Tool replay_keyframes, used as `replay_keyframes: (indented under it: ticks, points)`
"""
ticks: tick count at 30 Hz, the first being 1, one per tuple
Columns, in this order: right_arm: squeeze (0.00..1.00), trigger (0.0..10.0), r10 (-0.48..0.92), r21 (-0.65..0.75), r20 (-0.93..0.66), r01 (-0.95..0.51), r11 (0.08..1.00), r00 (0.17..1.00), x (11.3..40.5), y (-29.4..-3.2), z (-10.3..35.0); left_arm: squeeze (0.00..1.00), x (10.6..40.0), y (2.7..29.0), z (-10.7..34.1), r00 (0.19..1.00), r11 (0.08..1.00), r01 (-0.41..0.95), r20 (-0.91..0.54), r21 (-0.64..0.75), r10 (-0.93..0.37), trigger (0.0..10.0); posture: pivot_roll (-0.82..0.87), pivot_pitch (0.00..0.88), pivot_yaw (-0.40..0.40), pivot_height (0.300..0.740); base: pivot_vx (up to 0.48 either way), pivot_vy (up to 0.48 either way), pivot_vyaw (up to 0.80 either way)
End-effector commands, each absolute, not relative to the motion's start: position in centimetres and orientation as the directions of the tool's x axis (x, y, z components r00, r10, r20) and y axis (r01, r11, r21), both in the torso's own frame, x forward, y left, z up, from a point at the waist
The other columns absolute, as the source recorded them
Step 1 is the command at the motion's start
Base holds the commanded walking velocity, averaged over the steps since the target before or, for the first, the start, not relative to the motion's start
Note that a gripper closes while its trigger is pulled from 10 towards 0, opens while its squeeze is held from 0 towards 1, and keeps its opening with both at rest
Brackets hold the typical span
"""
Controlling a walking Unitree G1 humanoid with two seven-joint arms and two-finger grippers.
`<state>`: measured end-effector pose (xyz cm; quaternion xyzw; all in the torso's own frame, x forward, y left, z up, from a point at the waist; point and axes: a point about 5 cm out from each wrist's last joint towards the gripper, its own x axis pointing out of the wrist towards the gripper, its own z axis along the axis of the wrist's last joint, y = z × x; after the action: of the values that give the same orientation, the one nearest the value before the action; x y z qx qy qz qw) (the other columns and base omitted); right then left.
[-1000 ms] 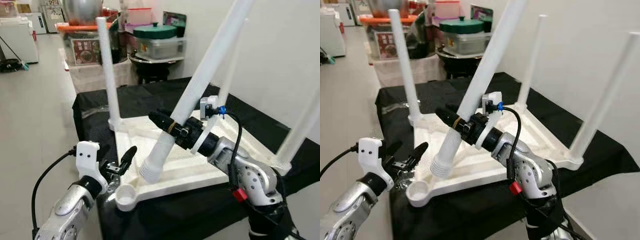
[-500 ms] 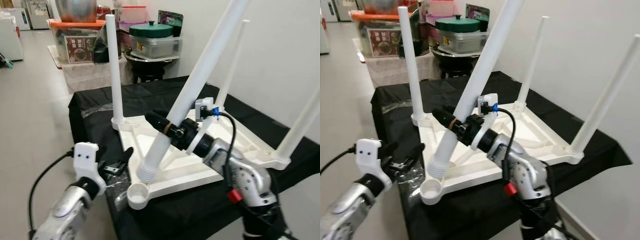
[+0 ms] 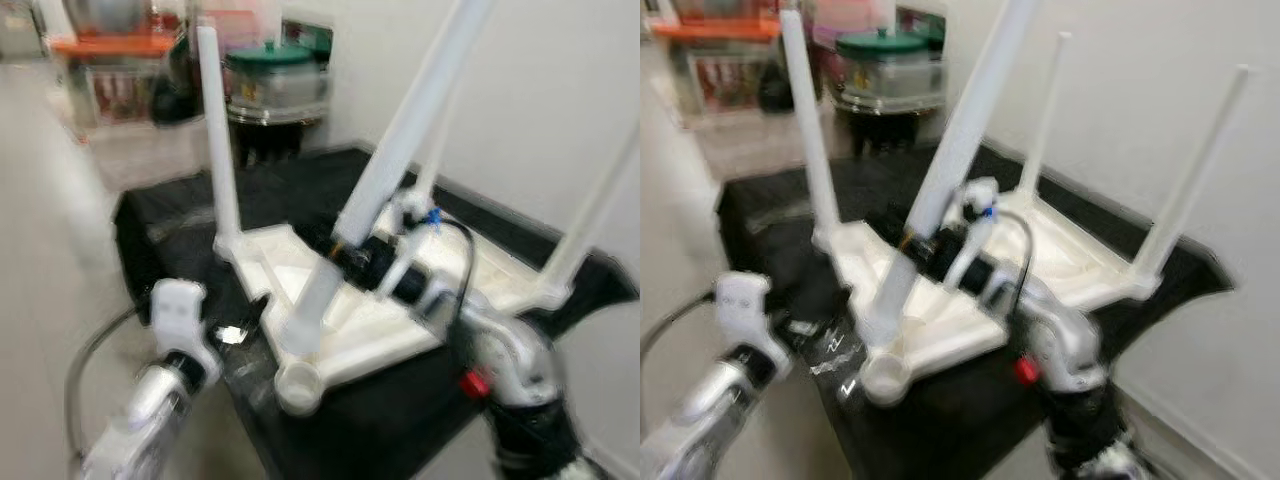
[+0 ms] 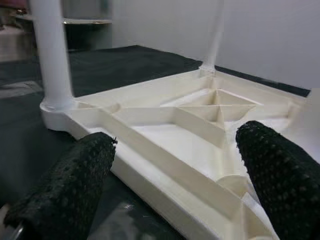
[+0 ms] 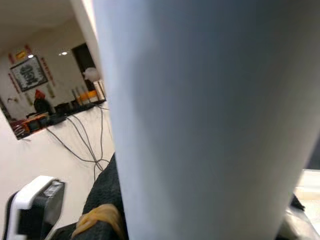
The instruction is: Building children table
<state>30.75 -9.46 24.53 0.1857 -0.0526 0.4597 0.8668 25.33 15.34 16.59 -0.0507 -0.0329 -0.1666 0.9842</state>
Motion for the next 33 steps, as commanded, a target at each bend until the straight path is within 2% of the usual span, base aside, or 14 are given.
replay_keyframes:
  ticks: [1,3,9,16,18,24,29,33]
  points:
    - [0.00,10.0,0.782,0.251,0.282,-0.829,0.499,0.556,30.6,-9.1,25.1,0.00,25.4,15.6,16.7,0.946,0.946,0.319,0.078,-0.064,-0.314,10.0,0.09,0.000,-0.056,0.740,0.000,0.000,0.00]
    - [0.00,10.0,0.782,0.250,0.280,-0.829,0.501,0.557,30.6,-9.2,25.1,0.00,25.4,15.5,16.4,0.949,0.950,0.311,0.064,-0.029,-0.309,10.0,0.09,0.000,-0.056,0.740,0.000,0.000,0.00]
    - [0.00,10.0,0.780,0.248,0.278,-0.827,0.505,0.560,30.7,-9.2,25.1,0.00,25.6,15.1,16.4,0.946,0.947,0.321,0.063,-0.034,-0.318,10.0,0.08,0.000,-0.054,0.740,0.000,0.000,0.00]
    - [0.00,10.0,0.786,0.220,0.278,-0.833,0.507,0.552,30.6,-9.1,25.1,0.00,25.8,14.9,16.2,0.947,0.948,0.317,0.054,-0.007,-0.316,10.0,0.08,0.000,-0.053,0.740,0.000,-0.469,0.00]
    - [0.00,10.0,0.789,0.205,0.275,-0.835,0.511,0.550,30.6,-9.1,25.1,0.00,25.7,15.0,16.3,0.950,0.951,0.309,0.058,-0.025,-0.307,10.0,0.08,0.000,-0.053,0.740,0.000,0.000,0.00]
    - [0.00,10.0,0.812,0.161,0.238,-0.846,0.508,0.533,30.3,-9.3,24.7,0.00,25.7,15.8,15.5,0.971,0.971,0.238,0.026,-0.018,-0.238,10.0,0.07,0.000,-0.052,0.740,0.000,0.000,0.80]
    - [0.00,10.0,0.831,0.157,0.209,-0.857,0.492,0.515,30.1,-9.3,24.3,0.00,25.6,16.2,15.1,0.975,0.975,0.221,0.006,-0.011,-0.221,10.0,0.07,0.000,-0.053,0.740,0.000,0.000,0.00]
    - [0.00,10.0,0.863,0.096,0.157,-0.877,0.472,0.481,30.0,-8.9,23.6,0.00,25.3,16.4,14.7,0.976,0.976,0.216,-0.009,0.010,-0.216,10.0,0.08,0.000,-0.054,0.740,0.000,0.000,0.00]
